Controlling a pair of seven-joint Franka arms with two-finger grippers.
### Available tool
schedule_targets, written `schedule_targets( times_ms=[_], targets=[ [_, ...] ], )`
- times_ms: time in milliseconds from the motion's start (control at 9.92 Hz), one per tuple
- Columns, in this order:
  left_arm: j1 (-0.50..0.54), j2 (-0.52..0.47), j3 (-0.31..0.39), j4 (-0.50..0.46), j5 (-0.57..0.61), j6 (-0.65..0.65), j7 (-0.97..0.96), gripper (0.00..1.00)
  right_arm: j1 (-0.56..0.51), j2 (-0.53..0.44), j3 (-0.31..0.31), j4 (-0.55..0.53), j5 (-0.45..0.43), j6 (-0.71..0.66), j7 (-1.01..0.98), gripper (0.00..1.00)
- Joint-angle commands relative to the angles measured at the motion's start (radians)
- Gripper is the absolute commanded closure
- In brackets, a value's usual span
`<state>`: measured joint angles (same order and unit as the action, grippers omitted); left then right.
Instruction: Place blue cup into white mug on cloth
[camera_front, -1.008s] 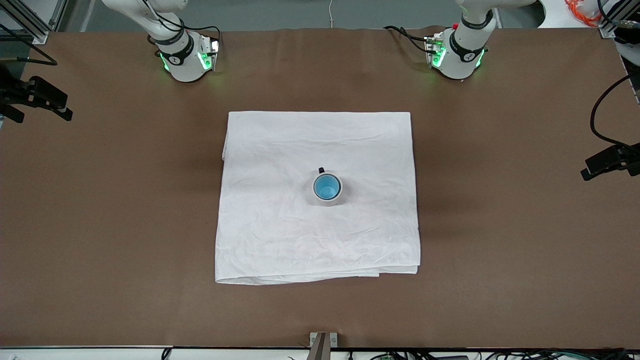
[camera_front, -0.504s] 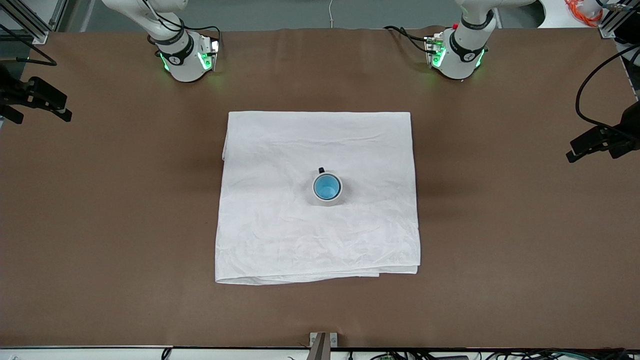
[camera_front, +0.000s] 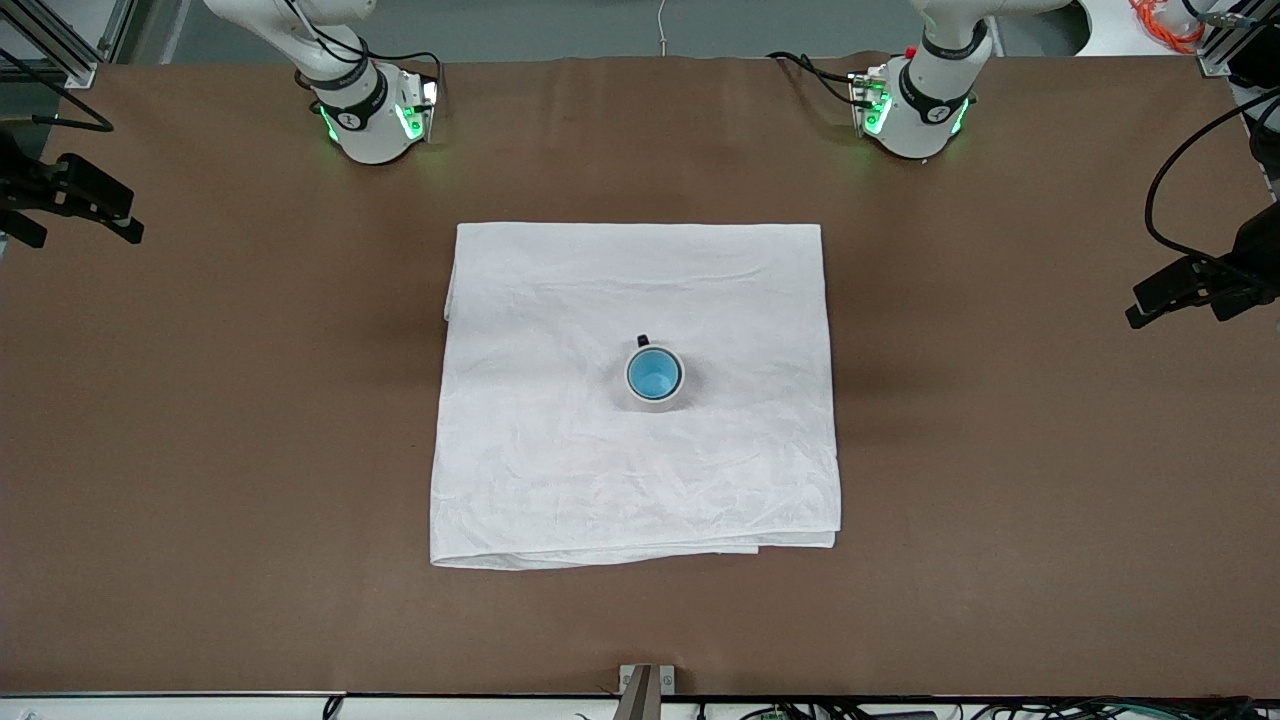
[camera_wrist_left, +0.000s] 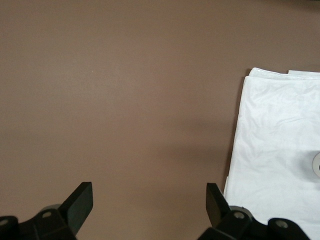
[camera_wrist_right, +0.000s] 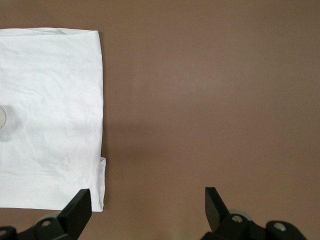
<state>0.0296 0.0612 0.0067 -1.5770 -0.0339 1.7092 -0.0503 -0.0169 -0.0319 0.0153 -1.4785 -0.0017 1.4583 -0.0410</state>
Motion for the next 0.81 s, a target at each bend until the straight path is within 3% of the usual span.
schedule_targets(
  times_ms=[0, 705],
  targets=[
    [0.003, 0.011, -0.005, 0.031, 0.003, -0.022, -0.009, 0.00, -0.001, -0.022, 0.002, -0.020, -0.004, 0.010, -0.008, 0.00],
    [0.003, 0.005, -0.007, 0.031, 0.005, -0.040, -0.002, 0.00, 0.000, -0.022, 0.002, -0.020, -0.003, 0.010, -0.008, 0.00]
  ],
)
